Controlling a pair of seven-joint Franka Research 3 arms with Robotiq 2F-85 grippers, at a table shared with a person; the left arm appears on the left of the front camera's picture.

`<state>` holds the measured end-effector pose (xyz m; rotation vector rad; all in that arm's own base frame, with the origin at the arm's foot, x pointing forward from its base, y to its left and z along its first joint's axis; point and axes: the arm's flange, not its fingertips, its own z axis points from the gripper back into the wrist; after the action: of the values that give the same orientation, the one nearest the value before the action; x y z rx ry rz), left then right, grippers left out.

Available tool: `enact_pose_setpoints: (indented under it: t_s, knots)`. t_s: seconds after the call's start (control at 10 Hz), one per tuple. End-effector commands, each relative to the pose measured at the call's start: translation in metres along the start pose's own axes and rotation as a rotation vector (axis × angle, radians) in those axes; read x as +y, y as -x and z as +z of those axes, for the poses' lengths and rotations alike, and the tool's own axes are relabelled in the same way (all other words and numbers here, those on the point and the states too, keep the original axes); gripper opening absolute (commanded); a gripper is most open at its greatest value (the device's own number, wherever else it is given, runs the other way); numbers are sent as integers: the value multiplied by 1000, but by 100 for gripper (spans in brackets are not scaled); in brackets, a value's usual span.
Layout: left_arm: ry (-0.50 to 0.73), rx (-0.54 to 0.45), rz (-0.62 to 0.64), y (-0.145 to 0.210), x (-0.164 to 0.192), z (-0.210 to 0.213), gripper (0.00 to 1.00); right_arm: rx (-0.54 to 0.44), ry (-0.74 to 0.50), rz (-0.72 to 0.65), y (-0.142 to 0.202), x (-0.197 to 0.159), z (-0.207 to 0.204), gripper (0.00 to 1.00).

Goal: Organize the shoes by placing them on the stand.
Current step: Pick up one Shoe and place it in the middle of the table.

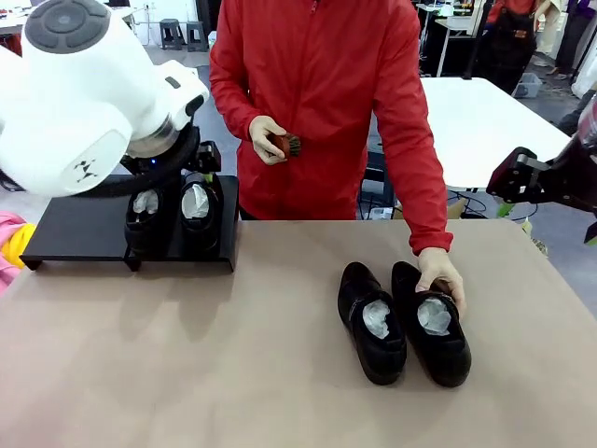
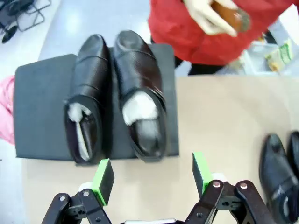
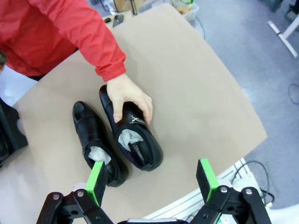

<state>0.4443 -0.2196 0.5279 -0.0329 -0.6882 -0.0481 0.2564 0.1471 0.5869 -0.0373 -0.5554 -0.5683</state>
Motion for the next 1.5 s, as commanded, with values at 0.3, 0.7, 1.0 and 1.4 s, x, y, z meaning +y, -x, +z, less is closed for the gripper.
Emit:
enact_pose_setpoints:
  t_s: [0.3, 0.7, 1.0, 1.4]
  knots:
    - [252, 413, -262, 30, 22, 50, 87, 15, -21, 11, -2, 1, 2, 100]
    - [190, 519, -296, 20, 18, 37, 87, 15, -21, 11, -2, 1, 2, 100]
    - [243, 501, -279, 37, 24, 49, 87, 15, -21, 11, -2, 1, 2, 100]
    - [243, 501, -279, 37, 24, 49, 87, 45, 2, 89, -2, 19, -14, 100]
